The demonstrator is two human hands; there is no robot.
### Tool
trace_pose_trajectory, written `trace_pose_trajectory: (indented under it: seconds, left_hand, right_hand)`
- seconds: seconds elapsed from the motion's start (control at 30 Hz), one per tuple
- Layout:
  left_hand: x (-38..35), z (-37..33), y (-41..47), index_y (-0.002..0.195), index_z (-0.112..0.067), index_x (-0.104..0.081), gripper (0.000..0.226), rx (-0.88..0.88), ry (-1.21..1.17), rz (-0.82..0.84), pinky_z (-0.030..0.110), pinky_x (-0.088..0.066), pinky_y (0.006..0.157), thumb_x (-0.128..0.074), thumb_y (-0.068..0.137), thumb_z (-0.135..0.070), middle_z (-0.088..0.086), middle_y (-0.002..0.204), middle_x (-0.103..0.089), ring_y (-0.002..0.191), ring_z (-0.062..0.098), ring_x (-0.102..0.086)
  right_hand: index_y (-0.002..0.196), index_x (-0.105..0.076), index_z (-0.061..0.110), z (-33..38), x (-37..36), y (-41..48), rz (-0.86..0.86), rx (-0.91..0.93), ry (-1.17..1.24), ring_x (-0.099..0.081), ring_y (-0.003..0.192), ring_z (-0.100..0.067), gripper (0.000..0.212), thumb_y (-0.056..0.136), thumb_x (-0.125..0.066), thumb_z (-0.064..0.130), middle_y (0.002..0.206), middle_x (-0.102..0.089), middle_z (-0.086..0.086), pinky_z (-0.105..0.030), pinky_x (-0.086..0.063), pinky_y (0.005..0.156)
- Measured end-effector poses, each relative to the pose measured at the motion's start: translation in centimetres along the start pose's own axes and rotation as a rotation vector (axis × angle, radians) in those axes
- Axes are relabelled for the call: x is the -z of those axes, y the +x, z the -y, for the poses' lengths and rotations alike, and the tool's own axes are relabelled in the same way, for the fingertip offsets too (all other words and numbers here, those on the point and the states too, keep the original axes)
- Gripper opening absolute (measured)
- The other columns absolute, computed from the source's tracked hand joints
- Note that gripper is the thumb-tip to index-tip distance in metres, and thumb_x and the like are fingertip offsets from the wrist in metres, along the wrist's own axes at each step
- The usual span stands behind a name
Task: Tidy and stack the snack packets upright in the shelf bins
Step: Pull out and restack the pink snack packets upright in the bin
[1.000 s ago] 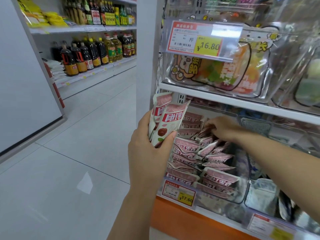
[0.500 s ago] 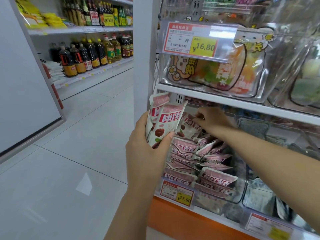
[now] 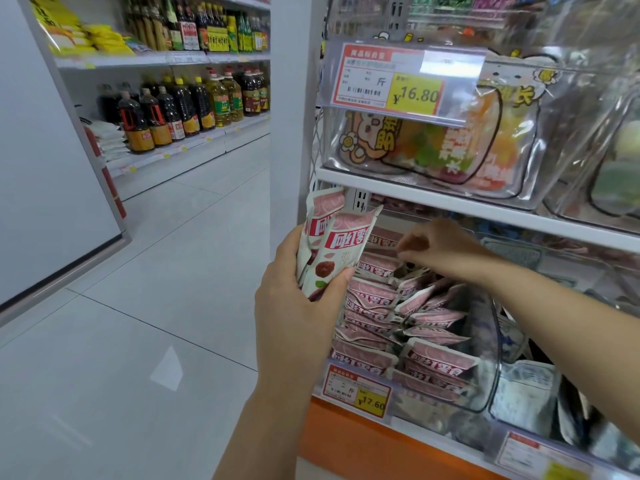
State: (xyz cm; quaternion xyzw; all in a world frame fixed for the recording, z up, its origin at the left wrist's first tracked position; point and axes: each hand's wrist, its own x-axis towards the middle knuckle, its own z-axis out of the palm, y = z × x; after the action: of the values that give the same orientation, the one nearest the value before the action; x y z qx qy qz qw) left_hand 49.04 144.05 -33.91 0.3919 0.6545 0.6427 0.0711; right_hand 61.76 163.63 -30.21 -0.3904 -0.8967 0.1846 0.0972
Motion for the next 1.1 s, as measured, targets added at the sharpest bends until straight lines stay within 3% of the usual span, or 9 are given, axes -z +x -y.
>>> trace_pose_trajectory:
  seconds: [0.1,0.2,0.4,0.5,0.6,0.7,0.83,0.93,1.1]
  left_hand:
    - [-0.3,-0.1,-0.1,0.128,-0.041,-0.044,0.059,-0.005,0.011,0.002,0.029,-0.058,0.075,-0.074,0.076,-0.036,-0.019,0.107,-0.061,0.098,0.001,-0.062]
    - [-0.4,-0.3,-0.2,0.13,-0.036,-0.045,0.062,-0.01,0.012,0.005,0.023,-0.056,0.074,-0.074,0.076,-0.034,-0.018,0.111,-0.062,0.1,0.001,-0.061]
    - [-1.0,-0.6,-0.3,0.13,-0.037,-0.045,0.061,-0.015,0.023,0.021,0.021,-0.056,0.073,-0.075,0.077,-0.033,-0.02,0.108,-0.061,0.096,-0.001,-0.061]
    - [-1.2,-0.6,-0.3,0.128,-0.039,-0.045,0.059,-0.02,0.024,0.023,0.025,-0.057,0.074,-0.074,0.078,-0.033,-0.019,0.107,-0.061,0.096,0.001,-0.062]
    - [-1.1,-0.5,-0.2,0.129,-0.038,-0.045,0.059,-0.019,0.025,0.017,0.022,-0.056,0.074,-0.074,0.078,-0.033,-0.018,0.108,-0.061,0.097,0.0,-0.061]
    - [-0.9,-0.3,0.0,0.131,-0.036,-0.044,0.061,-0.009,0.011,0.011,0.02,-0.055,0.075,-0.074,0.077,-0.034,-0.019,0.11,-0.061,0.099,-0.001,-0.061]
    - [-0.4,-0.1,0.0,0.13,-0.038,-0.044,0.06,-0.024,0.006,0.022,0.024,-0.056,0.076,-0.074,0.078,-0.033,-0.02,0.11,-0.061,0.1,0.0,-0.061]
    - [-0.2,-0.1,0.1,0.129,-0.041,-0.044,0.061,-0.03,0.005,0.019,0.027,-0.056,0.079,-0.075,0.077,-0.032,-0.02,0.109,-0.061,0.099,0.0,-0.061]
    - [-0.3,-0.5,-0.2,0.119,-0.05,-0.044,0.057,-0.032,-0.029,0.009,0.026,-0.055,0.08,-0.075,0.077,-0.027,-0.021,0.105,-0.064,0.096,-0.004,-0.062]
  right_hand:
    - [0.084,-0.07,0.023,-0.6,-0.6,-1.6,0.313,0.014,-0.147,-0.067,0.081,-0.014,0.008,0.087,-0.064,0.027,0.087,-0.071,0.011,-0.026,-0.051,0.076]
    - [0.094,-0.073,0.019,-1.1,-1.1,-2.4,0.391,0.052,-0.263,-0.064,0.081,-0.005,0.013,0.089,-0.063,0.023,0.099,-0.072,0.011,-0.024,-0.05,0.081]
    - [0.113,-0.065,0.016,-2.0,-0.4,-0.6,0.174,-0.06,-0.198,-0.06,0.084,-0.009,0.022,0.093,-0.055,0.02,0.111,-0.064,0.001,-0.019,-0.044,0.075]
    - [0.116,-0.065,0.021,-1.9,-1.2,1.1,0.218,-0.067,-0.31,-0.059,0.091,-0.011,0.027,0.089,-0.062,0.024,0.115,-0.066,0.003,-0.022,-0.043,0.08]
    - [0.108,-0.069,0.028,-1.7,-2.5,2.0,0.211,-0.078,-0.448,-0.061,0.096,-0.013,0.025,0.084,-0.067,0.03,0.11,-0.067,0.01,-0.022,-0.044,0.082]
    - [0.089,-0.07,0.027,-1.8,-3.5,2.5,0.127,-0.12,-0.514,-0.061,0.077,-0.015,0.007,0.085,-0.064,0.025,0.097,-0.068,0.004,-0.024,-0.046,0.066]
    - [0.084,-0.066,0.025,-1.7,-2.4,1.7,0.043,-0.084,-0.412,-0.057,0.07,-0.006,0.011,0.09,-0.058,0.023,0.09,-0.067,0.008,-0.022,-0.043,0.062]
    - [0.087,-0.063,0.028,-1.2,-0.7,0.5,-0.091,-0.076,-0.223,-0.052,0.051,0.004,0.009,0.092,-0.055,0.026,0.077,-0.062,0.017,-0.013,-0.034,0.045]
    - [0.098,-0.056,0.022,-0.3,-1.1,0.3,-0.097,0.187,-0.327,-0.058,0.07,-0.013,0.018,0.092,-0.053,0.038,0.085,-0.063,0.004,-0.028,-0.044,0.061]
